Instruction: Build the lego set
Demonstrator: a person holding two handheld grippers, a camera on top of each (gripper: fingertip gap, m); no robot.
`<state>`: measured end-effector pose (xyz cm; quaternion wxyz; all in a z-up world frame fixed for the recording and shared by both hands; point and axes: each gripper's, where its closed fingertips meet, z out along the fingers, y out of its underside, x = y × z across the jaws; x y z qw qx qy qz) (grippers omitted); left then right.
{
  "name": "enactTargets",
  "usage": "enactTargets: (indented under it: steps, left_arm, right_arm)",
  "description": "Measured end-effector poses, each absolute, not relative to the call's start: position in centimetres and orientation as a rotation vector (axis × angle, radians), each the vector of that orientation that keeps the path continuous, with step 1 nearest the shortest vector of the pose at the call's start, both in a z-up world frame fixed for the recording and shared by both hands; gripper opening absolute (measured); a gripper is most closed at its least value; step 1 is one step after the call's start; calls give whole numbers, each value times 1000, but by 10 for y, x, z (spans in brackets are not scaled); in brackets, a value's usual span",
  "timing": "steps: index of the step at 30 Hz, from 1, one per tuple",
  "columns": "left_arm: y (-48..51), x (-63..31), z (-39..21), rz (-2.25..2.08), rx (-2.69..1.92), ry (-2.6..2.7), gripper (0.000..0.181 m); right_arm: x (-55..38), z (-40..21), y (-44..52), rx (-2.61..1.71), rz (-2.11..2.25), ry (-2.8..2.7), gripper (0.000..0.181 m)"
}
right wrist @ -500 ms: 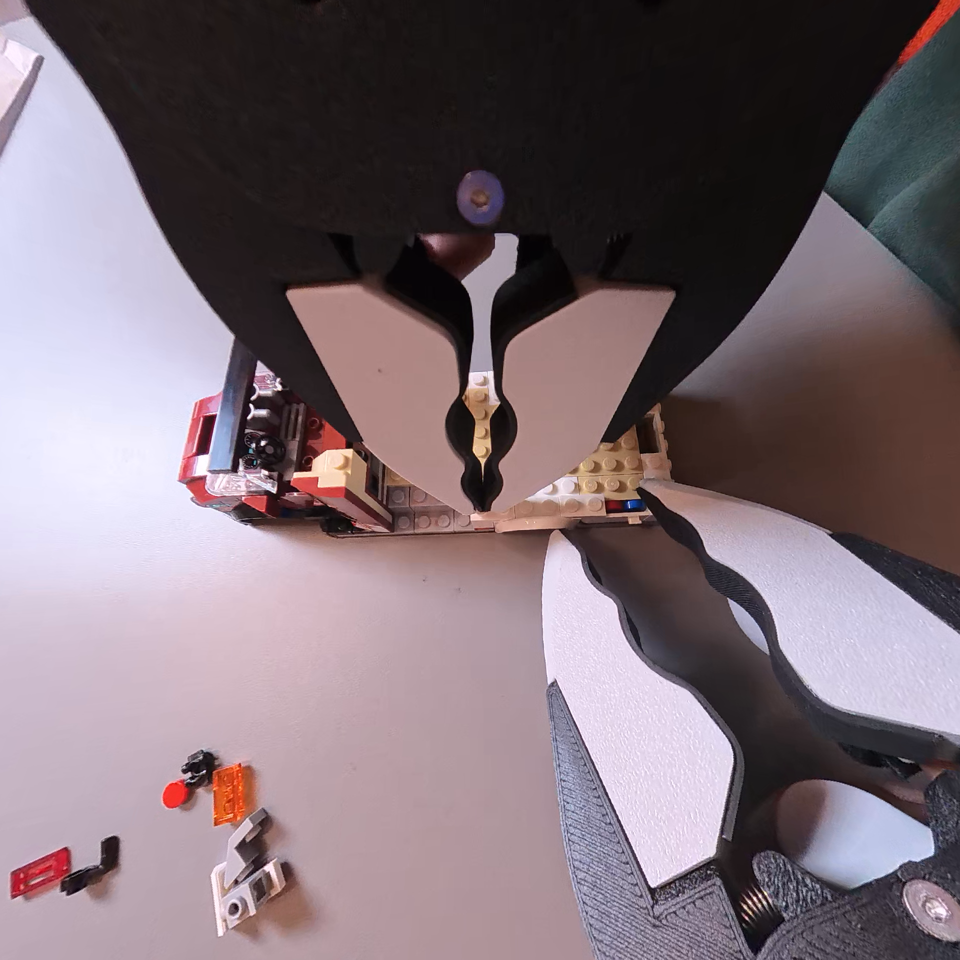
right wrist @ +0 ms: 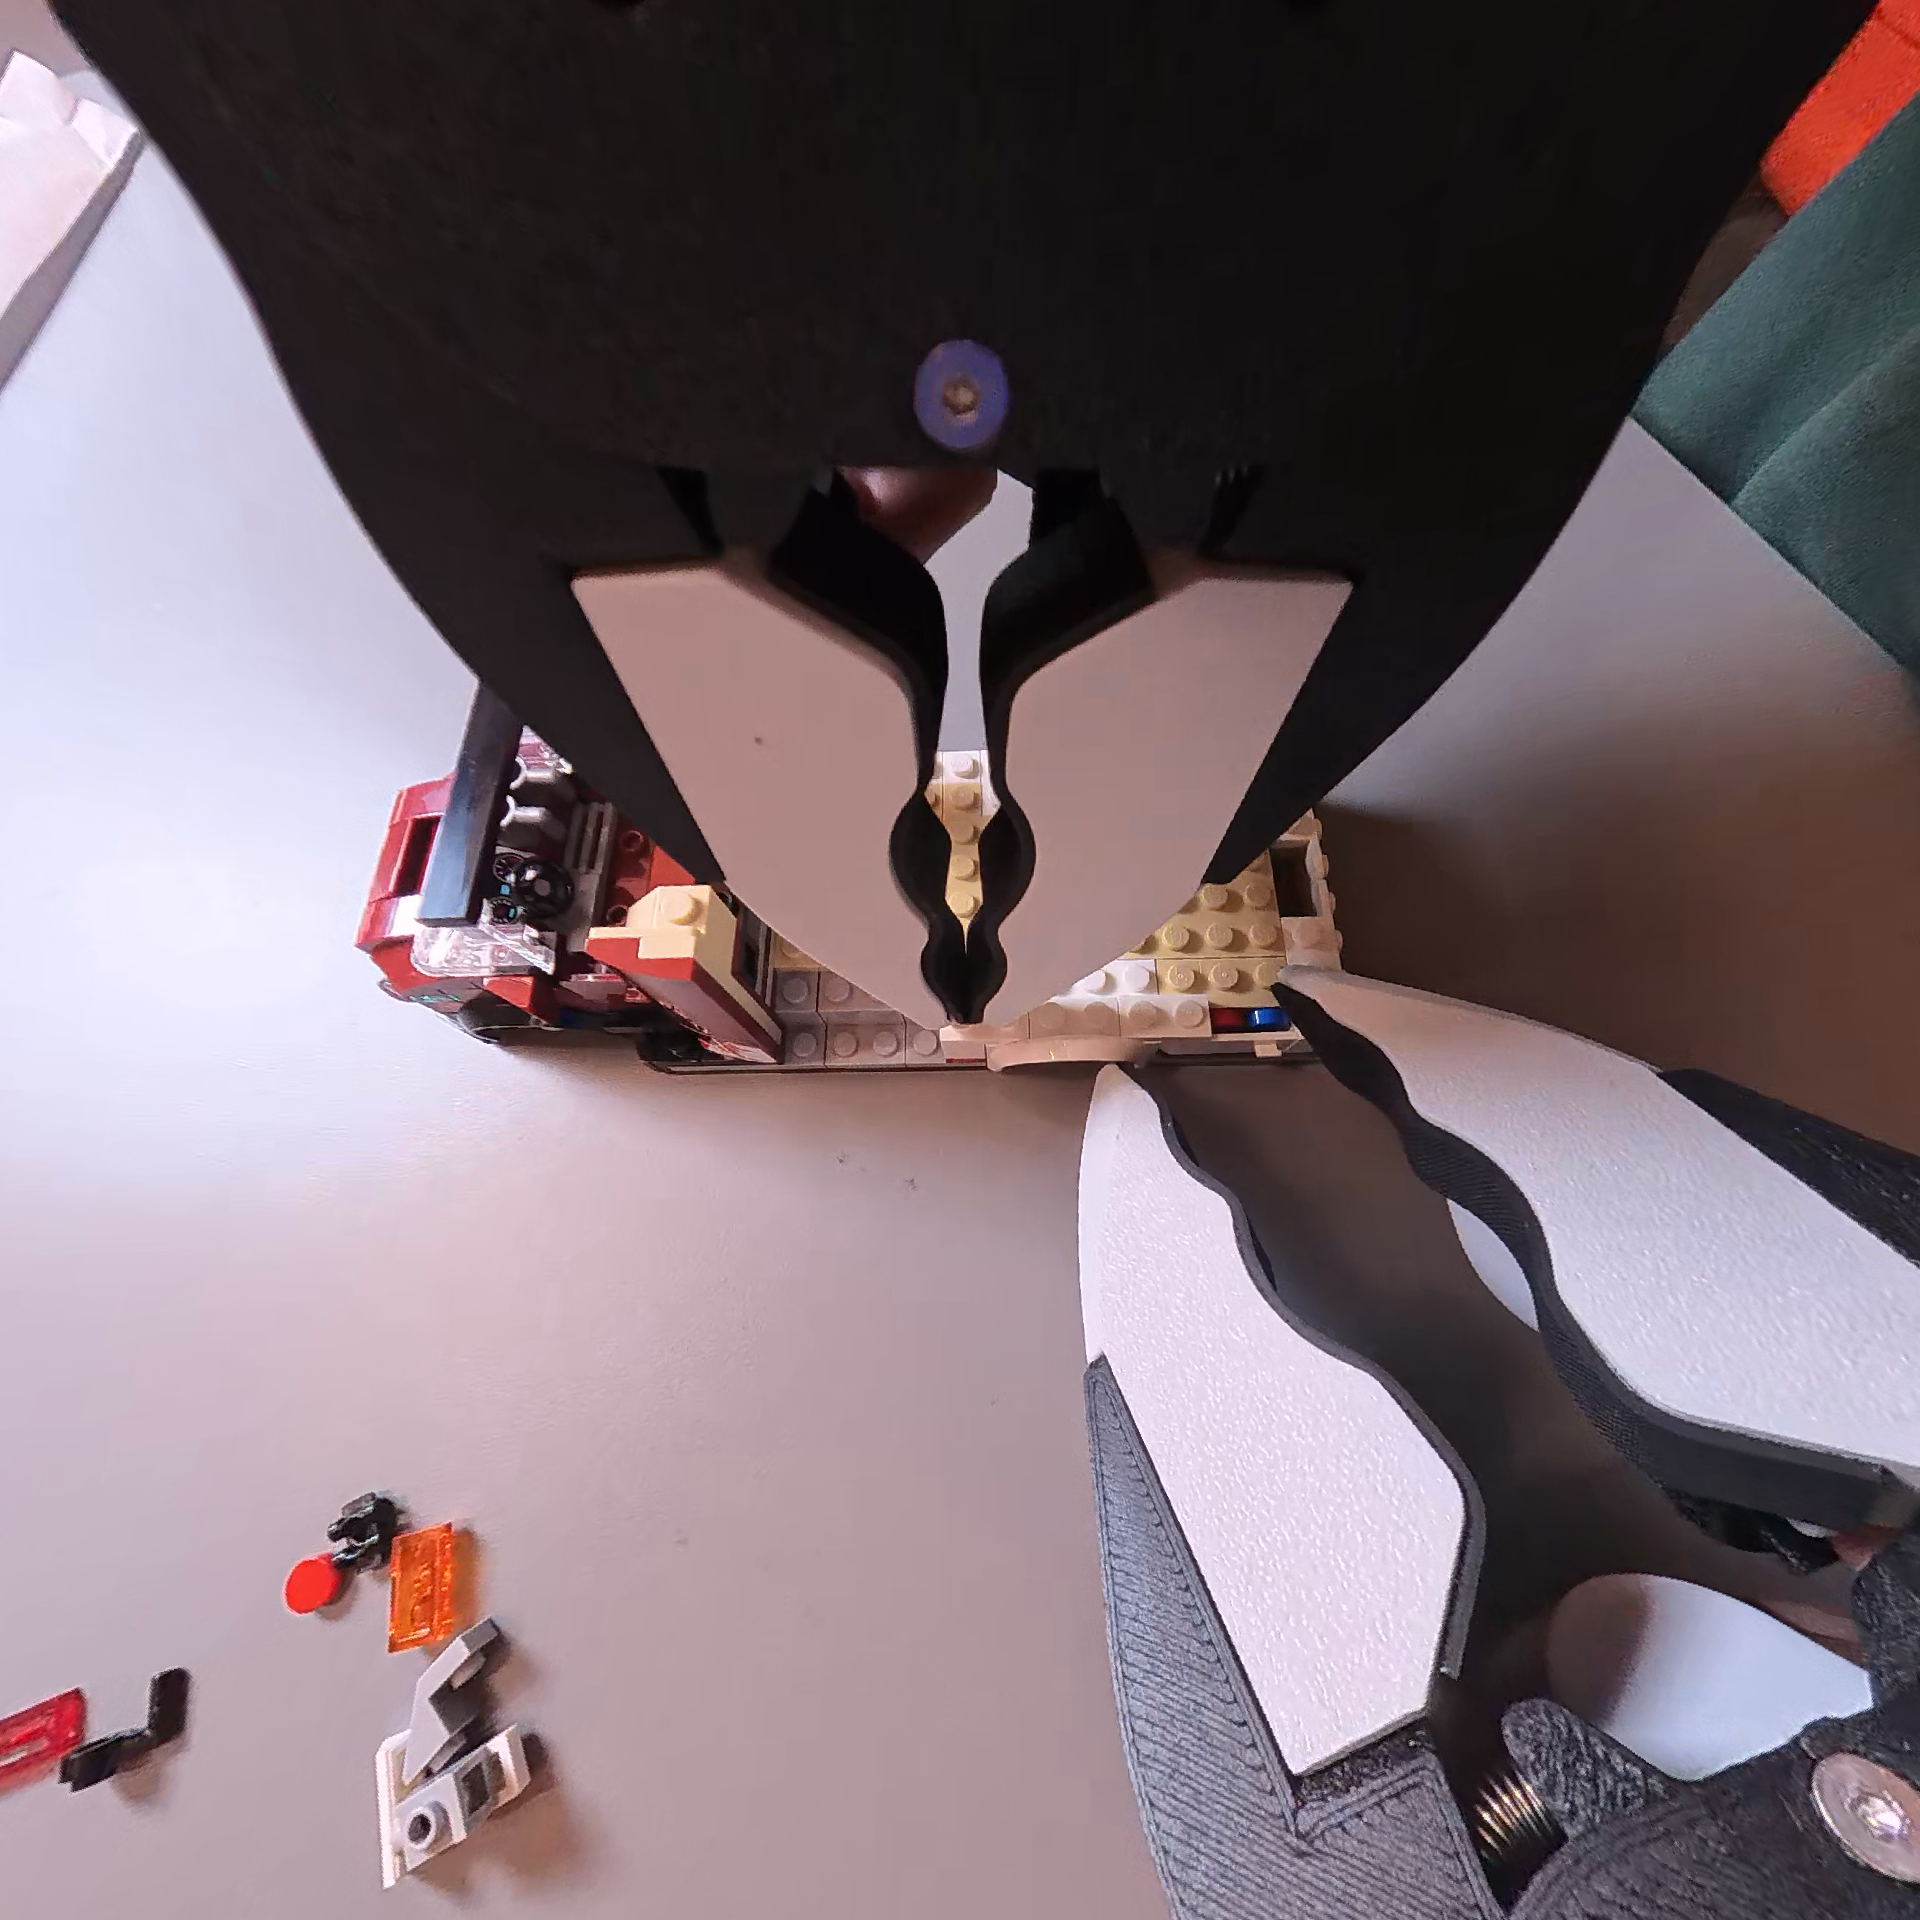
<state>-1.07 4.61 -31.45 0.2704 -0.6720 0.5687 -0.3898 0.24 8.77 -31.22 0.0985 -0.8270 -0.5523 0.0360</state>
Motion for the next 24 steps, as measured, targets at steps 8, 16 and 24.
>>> enactTargets:
  steps: [8,16,24]
  left_arm:
    - [46,-11,-314,-1054,-1811,1527,30]
    - [46,-10,-313,-1030,-1795,1514,30]
    - [42,-9,-312,-1066,-1798,1518,33]
  right_arm:
    - [2,-312,88,-2448,120,-1624,0]
    - [5,-297,85,-2351,278,-1438,0]
    - [34,-307,38,-2445,289,-1012,83]
